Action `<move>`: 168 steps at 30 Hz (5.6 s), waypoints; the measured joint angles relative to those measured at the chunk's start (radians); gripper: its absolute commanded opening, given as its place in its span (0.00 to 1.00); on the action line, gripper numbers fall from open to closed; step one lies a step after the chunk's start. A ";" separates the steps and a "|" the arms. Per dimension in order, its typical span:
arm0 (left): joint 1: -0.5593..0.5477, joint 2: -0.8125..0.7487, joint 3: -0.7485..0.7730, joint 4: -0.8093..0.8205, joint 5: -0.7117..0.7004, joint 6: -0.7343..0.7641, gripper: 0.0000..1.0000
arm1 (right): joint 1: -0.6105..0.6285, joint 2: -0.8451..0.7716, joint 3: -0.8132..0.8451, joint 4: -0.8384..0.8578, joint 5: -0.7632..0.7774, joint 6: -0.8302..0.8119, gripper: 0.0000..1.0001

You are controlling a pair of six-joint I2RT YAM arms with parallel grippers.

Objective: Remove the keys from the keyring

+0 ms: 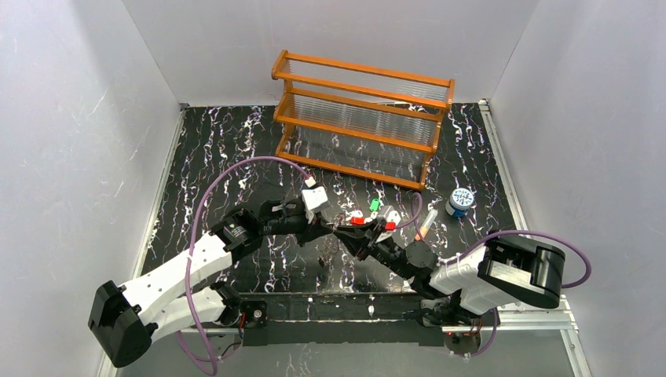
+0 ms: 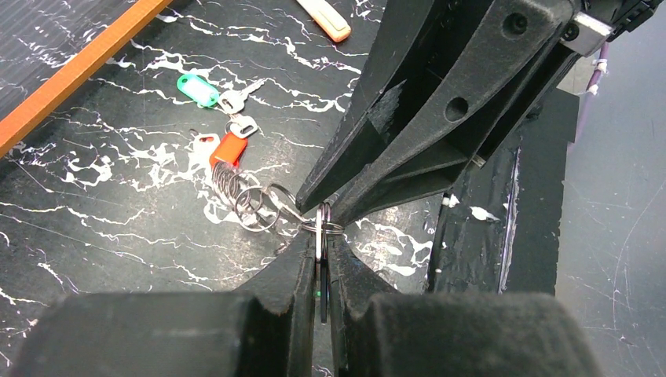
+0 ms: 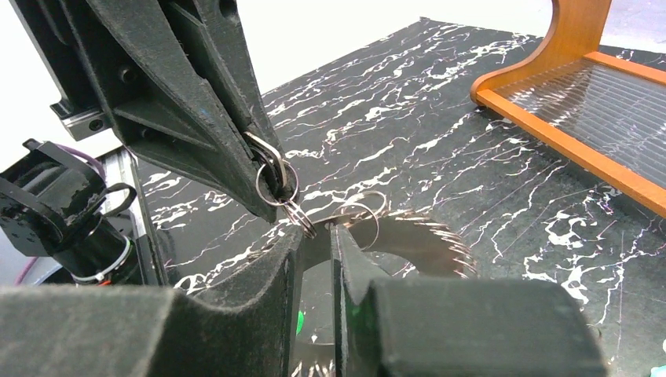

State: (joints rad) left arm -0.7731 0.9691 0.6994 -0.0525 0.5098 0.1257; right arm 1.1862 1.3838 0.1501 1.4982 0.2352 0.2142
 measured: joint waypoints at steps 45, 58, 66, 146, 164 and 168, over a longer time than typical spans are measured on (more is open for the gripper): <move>0.053 -0.008 -0.003 0.005 0.047 -0.041 0.00 | -0.002 0.012 0.037 0.006 -0.030 -0.188 0.01; 0.084 -0.011 -0.003 -0.007 0.032 -0.055 0.00 | -0.005 0.012 0.037 0.012 -0.106 -0.277 0.01; 0.090 -0.013 -0.003 -0.010 0.087 0.027 0.00 | -0.072 -0.024 0.037 -0.008 -0.252 -0.267 0.24; 0.090 -0.058 -0.024 -0.174 0.399 0.520 0.00 | -0.340 0.024 0.245 -0.201 -1.217 0.044 0.23; 0.095 -0.109 -0.030 -0.133 0.330 0.481 0.00 | -0.323 0.093 0.245 -0.135 -1.096 0.137 0.30; 0.095 -0.115 -0.039 -0.106 0.319 0.455 0.00 | -0.317 0.119 0.245 -0.105 -1.089 0.155 0.31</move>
State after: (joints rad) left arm -0.6777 0.8539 0.6609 -0.1585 0.8288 0.5808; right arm 0.8692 1.5024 0.3954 1.3933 -0.8543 0.3695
